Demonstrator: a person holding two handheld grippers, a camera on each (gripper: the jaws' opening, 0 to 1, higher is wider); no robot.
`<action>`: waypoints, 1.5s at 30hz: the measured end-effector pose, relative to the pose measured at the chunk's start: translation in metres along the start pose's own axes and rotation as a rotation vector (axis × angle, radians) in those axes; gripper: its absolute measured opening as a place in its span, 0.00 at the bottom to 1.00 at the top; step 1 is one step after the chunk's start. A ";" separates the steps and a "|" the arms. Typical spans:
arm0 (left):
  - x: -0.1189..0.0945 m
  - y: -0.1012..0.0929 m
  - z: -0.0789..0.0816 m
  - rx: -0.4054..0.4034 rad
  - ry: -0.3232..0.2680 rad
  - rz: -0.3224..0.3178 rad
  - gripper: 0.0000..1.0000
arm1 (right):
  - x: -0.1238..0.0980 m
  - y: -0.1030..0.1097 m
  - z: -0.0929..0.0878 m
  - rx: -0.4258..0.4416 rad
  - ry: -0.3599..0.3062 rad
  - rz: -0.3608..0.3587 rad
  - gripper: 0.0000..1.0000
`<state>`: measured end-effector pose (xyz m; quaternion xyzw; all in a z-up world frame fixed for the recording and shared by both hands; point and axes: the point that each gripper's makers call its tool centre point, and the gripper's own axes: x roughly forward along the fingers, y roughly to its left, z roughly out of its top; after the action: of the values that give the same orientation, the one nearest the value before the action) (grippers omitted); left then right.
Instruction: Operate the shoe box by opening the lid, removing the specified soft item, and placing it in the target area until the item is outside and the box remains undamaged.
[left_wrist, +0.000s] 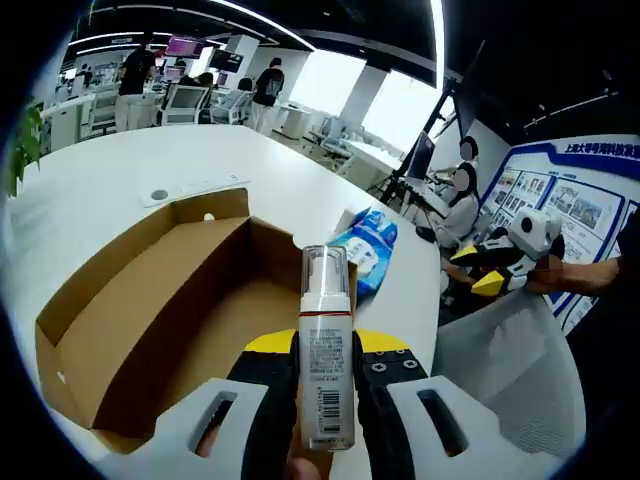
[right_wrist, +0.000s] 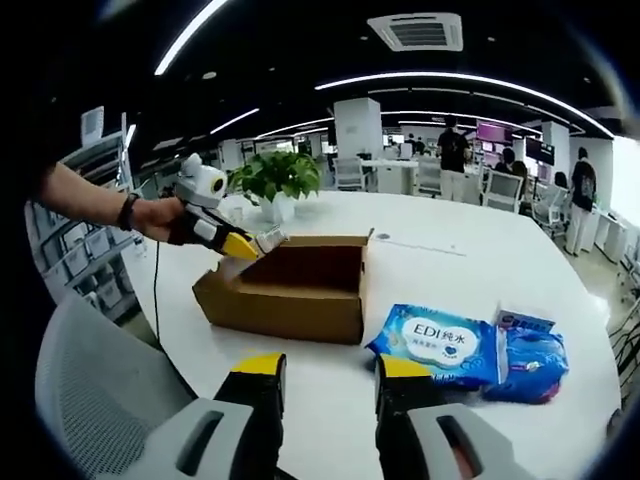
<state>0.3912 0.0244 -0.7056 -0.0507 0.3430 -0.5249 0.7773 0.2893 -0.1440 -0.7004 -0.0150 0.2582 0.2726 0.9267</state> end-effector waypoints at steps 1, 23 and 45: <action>0.001 -0.005 0.002 0.010 -0.001 -0.015 0.20 | 0.000 0.001 0.004 0.010 -0.011 0.007 0.33; 0.013 -0.100 0.018 0.117 0.008 -0.325 0.20 | 0.021 0.031 0.073 -0.050 -0.033 0.345 0.39; 0.012 -0.160 -0.005 0.261 0.121 -0.524 0.20 | 0.006 0.090 0.078 -0.128 0.045 0.670 0.28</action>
<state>0.2663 -0.0556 -0.6449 -0.0060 0.2937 -0.7494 0.5934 0.2842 -0.0514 -0.6251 0.0065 0.2516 0.5771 0.7770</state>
